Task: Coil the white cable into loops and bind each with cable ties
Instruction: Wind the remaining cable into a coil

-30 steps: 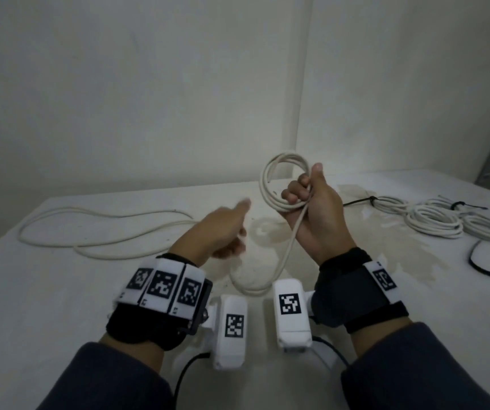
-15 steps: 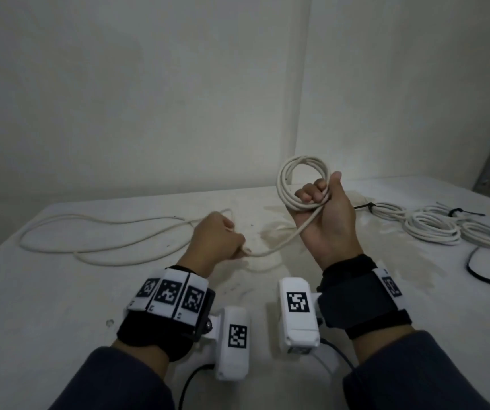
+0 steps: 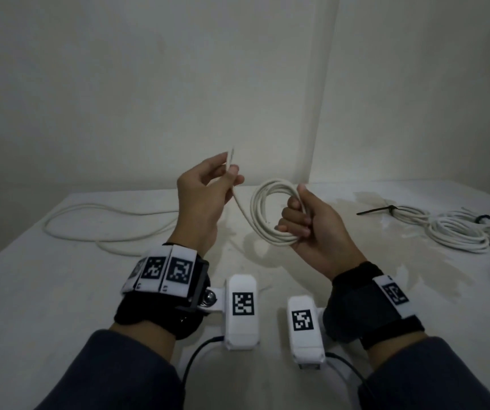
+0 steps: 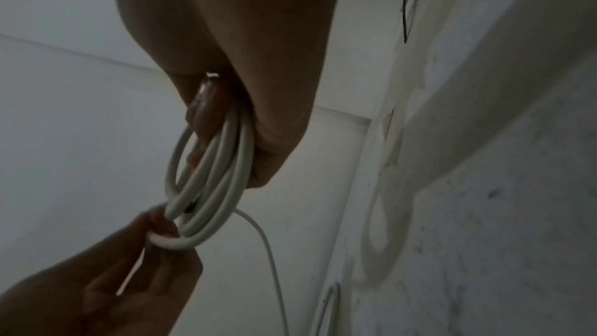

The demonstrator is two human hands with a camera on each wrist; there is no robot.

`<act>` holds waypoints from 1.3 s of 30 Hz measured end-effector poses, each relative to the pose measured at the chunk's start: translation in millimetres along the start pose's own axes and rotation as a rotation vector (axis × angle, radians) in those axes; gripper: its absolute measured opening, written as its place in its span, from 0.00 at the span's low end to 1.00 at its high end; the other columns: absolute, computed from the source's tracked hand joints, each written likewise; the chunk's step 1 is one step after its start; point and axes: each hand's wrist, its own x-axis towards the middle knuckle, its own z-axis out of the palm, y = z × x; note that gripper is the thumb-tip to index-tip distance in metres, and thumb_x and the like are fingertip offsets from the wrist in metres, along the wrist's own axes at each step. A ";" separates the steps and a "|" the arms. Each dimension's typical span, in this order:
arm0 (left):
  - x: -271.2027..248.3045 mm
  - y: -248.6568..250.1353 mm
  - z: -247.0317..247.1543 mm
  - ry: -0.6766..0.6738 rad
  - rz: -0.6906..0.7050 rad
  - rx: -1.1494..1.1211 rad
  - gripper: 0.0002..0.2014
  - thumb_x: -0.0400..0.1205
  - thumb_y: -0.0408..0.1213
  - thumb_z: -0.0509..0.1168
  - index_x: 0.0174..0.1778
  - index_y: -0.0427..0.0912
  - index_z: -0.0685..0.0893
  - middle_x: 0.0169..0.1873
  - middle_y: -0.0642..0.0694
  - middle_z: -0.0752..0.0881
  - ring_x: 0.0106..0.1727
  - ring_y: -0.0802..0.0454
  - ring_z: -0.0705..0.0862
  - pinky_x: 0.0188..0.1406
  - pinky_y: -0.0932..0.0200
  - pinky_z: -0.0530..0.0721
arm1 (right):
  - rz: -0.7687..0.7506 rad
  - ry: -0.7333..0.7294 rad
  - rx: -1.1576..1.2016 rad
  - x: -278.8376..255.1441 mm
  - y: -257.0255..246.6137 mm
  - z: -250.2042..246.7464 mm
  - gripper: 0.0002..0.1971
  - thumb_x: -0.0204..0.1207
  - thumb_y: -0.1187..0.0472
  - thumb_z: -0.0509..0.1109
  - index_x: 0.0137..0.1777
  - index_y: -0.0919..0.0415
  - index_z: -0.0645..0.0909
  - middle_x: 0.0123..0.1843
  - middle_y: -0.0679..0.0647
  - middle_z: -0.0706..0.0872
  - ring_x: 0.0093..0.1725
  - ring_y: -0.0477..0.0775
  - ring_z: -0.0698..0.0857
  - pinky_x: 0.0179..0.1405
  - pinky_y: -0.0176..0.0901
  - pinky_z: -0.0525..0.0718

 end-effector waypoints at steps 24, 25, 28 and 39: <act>-18.4 -8.9 18.6 -0.491 -0.050 0.393 0.14 0.88 0.33 0.57 0.61 0.36 0.86 0.24 0.52 0.78 0.22 0.64 0.74 0.26 0.70 0.74 | -0.102 0.136 -0.402 -4.2 2.9 4.9 0.20 0.86 0.57 0.57 0.30 0.62 0.71 0.18 0.48 0.61 0.16 0.46 0.59 0.17 0.36 0.63; -19.3 -10.5 20.9 -0.478 -0.015 0.416 0.14 0.87 0.33 0.57 0.60 0.36 0.86 0.23 0.55 0.78 0.22 0.65 0.73 0.27 0.71 0.73 | -0.118 0.138 -0.401 -4.7 3.4 6.4 0.20 0.86 0.58 0.57 0.30 0.61 0.71 0.18 0.47 0.61 0.16 0.46 0.59 0.17 0.36 0.63; -22.6 -10.1 23.3 -0.502 0.052 0.438 0.11 0.85 0.33 0.62 0.59 0.36 0.86 0.31 0.59 0.83 0.28 0.72 0.79 0.28 0.79 0.71 | -0.133 0.119 -0.366 -6.3 3.5 8.7 0.21 0.86 0.59 0.57 0.29 0.59 0.71 0.18 0.46 0.60 0.16 0.45 0.58 0.18 0.37 0.63; -6.7 -2.1 7.3 -0.407 0.265 0.664 0.08 0.84 0.36 0.63 0.48 0.44 0.89 0.43 0.51 0.90 0.49 0.57 0.87 0.57 0.55 0.83 | -0.307 0.186 -0.855 -5.5 4.1 8.5 0.24 0.82 0.48 0.65 0.39 0.70 0.87 0.30 0.59 0.87 0.32 0.54 0.86 0.43 0.54 0.85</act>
